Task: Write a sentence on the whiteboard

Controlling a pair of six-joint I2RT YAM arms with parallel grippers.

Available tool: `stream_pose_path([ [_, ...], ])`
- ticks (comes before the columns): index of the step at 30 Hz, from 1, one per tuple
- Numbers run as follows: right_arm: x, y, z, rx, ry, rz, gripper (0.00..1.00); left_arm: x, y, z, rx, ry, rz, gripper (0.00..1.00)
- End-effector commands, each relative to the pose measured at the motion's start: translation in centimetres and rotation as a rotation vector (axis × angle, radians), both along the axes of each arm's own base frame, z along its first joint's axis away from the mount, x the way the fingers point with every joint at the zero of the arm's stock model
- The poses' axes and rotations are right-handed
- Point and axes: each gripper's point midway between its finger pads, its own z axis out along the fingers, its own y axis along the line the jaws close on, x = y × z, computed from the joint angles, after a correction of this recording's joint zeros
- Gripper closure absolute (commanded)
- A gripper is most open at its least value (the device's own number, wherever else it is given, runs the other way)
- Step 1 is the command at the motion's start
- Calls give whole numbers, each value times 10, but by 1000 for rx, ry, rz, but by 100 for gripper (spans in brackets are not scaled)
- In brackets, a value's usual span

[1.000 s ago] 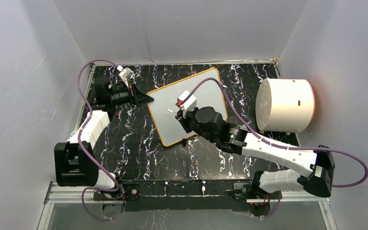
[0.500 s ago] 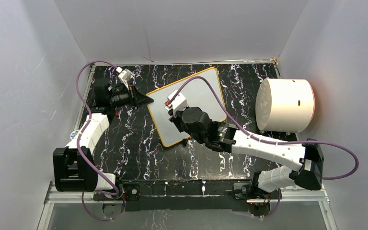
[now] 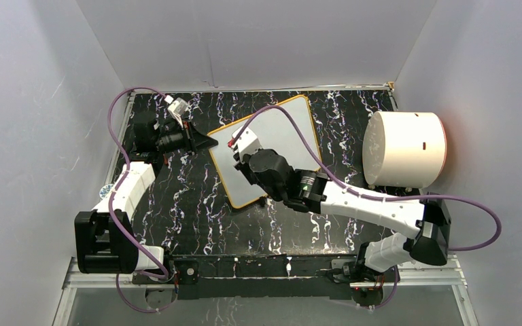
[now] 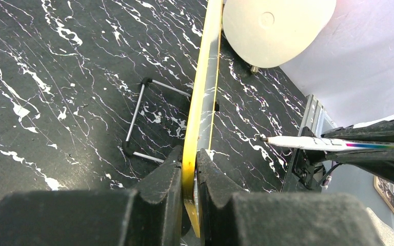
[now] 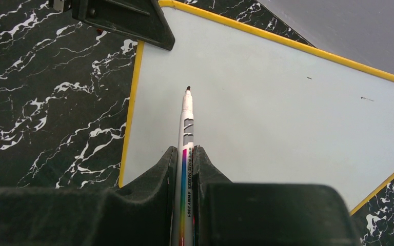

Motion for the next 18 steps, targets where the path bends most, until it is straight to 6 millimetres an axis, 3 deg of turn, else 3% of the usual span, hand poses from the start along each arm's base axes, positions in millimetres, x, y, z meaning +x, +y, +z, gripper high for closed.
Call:
stream_pose_path([
  [1, 6, 10, 22, 44, -24, -24, 100, 4, 7, -4, 48, -33, 54, 100],
  [12, 10, 19, 22, 16, -1, -55, 100, 6, 4, -6, 37, -2, 63, 100],
  [18, 13, 13, 22, 5, -14, -83, 100, 6, -4, -5, 25, 14, 65, 100],
])
